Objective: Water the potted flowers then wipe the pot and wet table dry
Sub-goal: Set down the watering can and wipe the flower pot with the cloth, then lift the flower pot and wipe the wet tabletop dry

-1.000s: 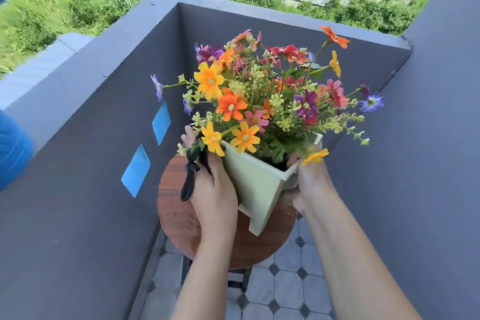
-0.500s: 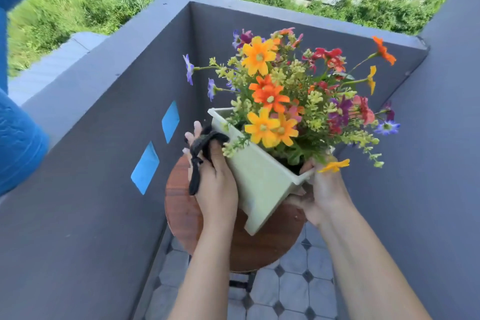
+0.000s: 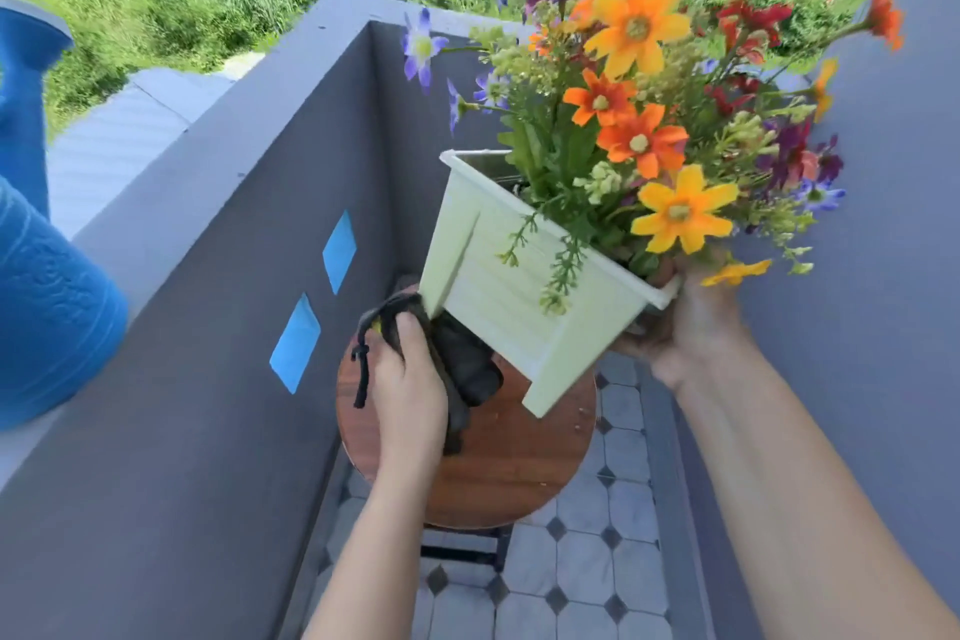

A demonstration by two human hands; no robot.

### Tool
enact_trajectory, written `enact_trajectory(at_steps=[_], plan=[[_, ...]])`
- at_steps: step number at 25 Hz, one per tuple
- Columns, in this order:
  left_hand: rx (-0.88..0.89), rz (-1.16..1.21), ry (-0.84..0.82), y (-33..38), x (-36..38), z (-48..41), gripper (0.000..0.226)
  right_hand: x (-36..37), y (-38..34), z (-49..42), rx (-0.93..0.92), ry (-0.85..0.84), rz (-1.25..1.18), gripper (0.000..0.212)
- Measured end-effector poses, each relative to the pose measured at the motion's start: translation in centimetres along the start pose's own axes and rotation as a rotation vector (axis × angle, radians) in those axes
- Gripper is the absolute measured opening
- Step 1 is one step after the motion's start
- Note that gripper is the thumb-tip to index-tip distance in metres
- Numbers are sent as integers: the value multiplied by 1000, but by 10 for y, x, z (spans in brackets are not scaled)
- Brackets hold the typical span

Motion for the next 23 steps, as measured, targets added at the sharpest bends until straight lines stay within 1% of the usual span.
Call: enact_trajectory(at_steps=[1,2,3,4,5,6,8,9,10,11,13,14,15,16,18,19,20,21,22,23], plan=[[-63,27,-109,-4,-2,-2,54,0,-9,4,-17,-2,-17,41],[-120,54,-215,-8,-6,-4,66,-1,-18,5,-37,8,-14,51],[-144,60,-280,-9,-11,-6,76,-1,-24,5,-60,24,7,62],[-115,27,-302,-5,-16,-9,78,-3,-27,-1,-84,50,27,65],[-40,-59,-309,2,-19,-11,70,-4,-31,-5,-101,80,33,56],[61,-208,-303,9,-18,-11,59,-7,-32,-14,-119,118,34,39],[245,-615,-320,14,-7,-1,40,-11,-29,-33,-122,165,43,6],[291,-846,-365,5,1,8,37,-13,-26,-41,-116,155,69,17],[292,-1044,-458,-11,9,20,40,-16,-21,-50,-102,150,84,26],[251,-1194,-584,-32,13,33,49,-20,-19,-57,-108,163,75,30],[218,-1404,-809,-72,12,51,72,-21,-15,-64,-100,193,65,33],[255,-1464,-852,-82,9,55,77,-21,-14,-67,-102,212,60,33],[319,-1495,-855,-86,4,54,79,-21,-13,-70,-109,225,45,36],[422,-1469,-836,-83,0,49,80,-21,-12,-74,-110,238,49,40],[748,-1276,-814,-68,-4,31,79,-24,-8,-83,-111,270,52,48],[912,-1213,-852,-64,-4,19,71,-25,-6,-88,-119,289,53,50],[1028,-1207,-949,-65,-4,7,61,-25,-6,-91,-120,307,48,50],[1119,-1250,-1062,-69,-3,-4,55,-24,-6,-94,-124,313,41,50],[1193,-1302,-1146,-75,0,-11,52,-24,-7,-97,-121,311,28,50],[1244,-1325,-1189,-82,4,-15,52,-24,-8,-100,-119,310,18,50]])
Point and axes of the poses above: each hand's wrist, its own z-axis away from the middle knuckle, its own x-axis out of the palm, y = z × x, the point moved 3 cm from there along -z, towards the middle knuckle, and after that the axes turned 1 degree about -z, right-handed, at the moved point
